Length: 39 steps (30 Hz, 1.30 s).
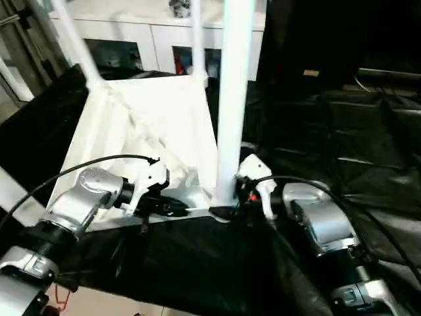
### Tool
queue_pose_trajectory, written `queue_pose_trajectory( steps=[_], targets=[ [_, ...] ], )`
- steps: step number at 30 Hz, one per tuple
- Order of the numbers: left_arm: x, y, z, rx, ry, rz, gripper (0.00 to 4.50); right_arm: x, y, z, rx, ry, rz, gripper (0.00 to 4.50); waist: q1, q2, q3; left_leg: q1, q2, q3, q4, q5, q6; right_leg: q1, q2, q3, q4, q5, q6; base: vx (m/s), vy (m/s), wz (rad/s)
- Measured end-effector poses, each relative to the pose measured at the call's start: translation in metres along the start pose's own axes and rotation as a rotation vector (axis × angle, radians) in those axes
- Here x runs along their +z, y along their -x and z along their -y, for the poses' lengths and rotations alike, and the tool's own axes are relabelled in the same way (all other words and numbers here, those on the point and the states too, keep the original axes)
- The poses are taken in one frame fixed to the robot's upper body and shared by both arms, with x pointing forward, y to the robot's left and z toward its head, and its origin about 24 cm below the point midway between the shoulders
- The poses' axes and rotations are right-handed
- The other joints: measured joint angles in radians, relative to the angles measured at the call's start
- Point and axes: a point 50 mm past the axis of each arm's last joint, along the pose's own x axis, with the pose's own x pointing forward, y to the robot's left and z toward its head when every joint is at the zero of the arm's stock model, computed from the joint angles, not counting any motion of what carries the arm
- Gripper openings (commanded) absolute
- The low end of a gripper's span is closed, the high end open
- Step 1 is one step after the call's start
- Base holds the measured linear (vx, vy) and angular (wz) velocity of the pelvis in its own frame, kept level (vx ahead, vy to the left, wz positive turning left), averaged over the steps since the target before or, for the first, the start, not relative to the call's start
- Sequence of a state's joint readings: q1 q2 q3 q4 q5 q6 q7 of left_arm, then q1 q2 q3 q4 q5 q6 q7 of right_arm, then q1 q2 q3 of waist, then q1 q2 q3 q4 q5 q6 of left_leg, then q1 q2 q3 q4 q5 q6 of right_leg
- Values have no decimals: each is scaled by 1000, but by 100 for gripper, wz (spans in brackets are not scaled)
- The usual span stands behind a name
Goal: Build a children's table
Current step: Rotate leg to tighten
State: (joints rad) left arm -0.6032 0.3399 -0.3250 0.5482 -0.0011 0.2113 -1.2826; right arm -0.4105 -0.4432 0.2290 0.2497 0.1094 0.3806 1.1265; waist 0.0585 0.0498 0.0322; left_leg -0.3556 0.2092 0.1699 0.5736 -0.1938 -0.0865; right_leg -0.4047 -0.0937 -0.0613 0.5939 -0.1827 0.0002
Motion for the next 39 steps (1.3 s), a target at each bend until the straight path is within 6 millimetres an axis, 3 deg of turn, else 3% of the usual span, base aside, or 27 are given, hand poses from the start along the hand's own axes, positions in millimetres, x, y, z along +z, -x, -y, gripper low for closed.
queue_pose_trajectory(
  steps=[7, 8, 12, 22, 26, 30, 32, 34, 36, 39],
  targets=[
    [-3, 1, -2, -12, 10, -2, 0, 0, -3, 1, 11, -29, 1, 379, -5, -1, 0, 4, -1, 1, 0, 0, -3, 5, 0, 5, 1, 0, 0, 0, 0, 0],
    [-3, 0, -2, -17, 11, -1, 0, 0, -3, 1, 12, -33, 2, 352, -5, 0, 0, 4, -1, 1, 0, 0, -3, 5, 0, 5, 1, 0, 0, 0, 0, 0],
    [-2, 0, -2, -23, 10, 2, 0, -1, -1, 2, 5, -52, 9, 317, -2, -1, 0, 3, 0, 1, 0, 0, -3, 5, 0, 5, 1, 0, 0, 0, 0, 0],
    [-8, 2, 1, -9, 46, 12, 0, -6, -6, -3, -23, -87, 39, 273, -1, -6, -4, 5, 0, 1, -2, 0, -3, 7, 1, 5, 1, 0, 1, 0, 0, 0],
    [-10, -2, -2, 82, 95, 19, 0, -9, -16, 0, -155, -142, 85, 272, -15, -6, -6, 10, -1, 1, -1, 0, -3, 11, 1, 7, 0, -3, 5, 0, 0, 0],
    [-3, -29, -6, 237, 157, 50, 0, -12, -29, 12, -459, -246, 120, 272, -32, -6, -6, 24, -3, -2, 0, 0, -3, 23, 0, 6, -8, -7, 12, 0, 0, 0],
    [2, -41, -5, 271, 185, 72, 0, -12, -32, 17, -566, -249, 117, 272, -45, 1, -8, 23, -3, -8, -2, 0, -2, 24, -1, -2, -22, -7, 12, 0, 0, 0],
    [6, -48, -4, 292, 189, 83, 0, -10, -37, 17, -599, -245, 124, 272, -57, 3, -8, 22, -4, -12, -3, 0, -2, 24, -1, -4, -29, -7, 12, 0, 0, 0],
    [7, -50, -4, 298, 184, 86, 0, -9, -39, 16, -605, -237, 128, 327, -61, 3, -8, 19, -4, -14, -4, 0, -2, 24, 0, -5, -34, -7, 12, 0, 0, 0],
    [8, -50, -3, 278, 162, 90, 0, -8, -37, 15, -578, -263, 149, 350, -67, 4, -9, 14, -5, -13, -4, 0, -2, 24, 0, -3, -34, -6, 11, 0, 0, 0]
  ],
)
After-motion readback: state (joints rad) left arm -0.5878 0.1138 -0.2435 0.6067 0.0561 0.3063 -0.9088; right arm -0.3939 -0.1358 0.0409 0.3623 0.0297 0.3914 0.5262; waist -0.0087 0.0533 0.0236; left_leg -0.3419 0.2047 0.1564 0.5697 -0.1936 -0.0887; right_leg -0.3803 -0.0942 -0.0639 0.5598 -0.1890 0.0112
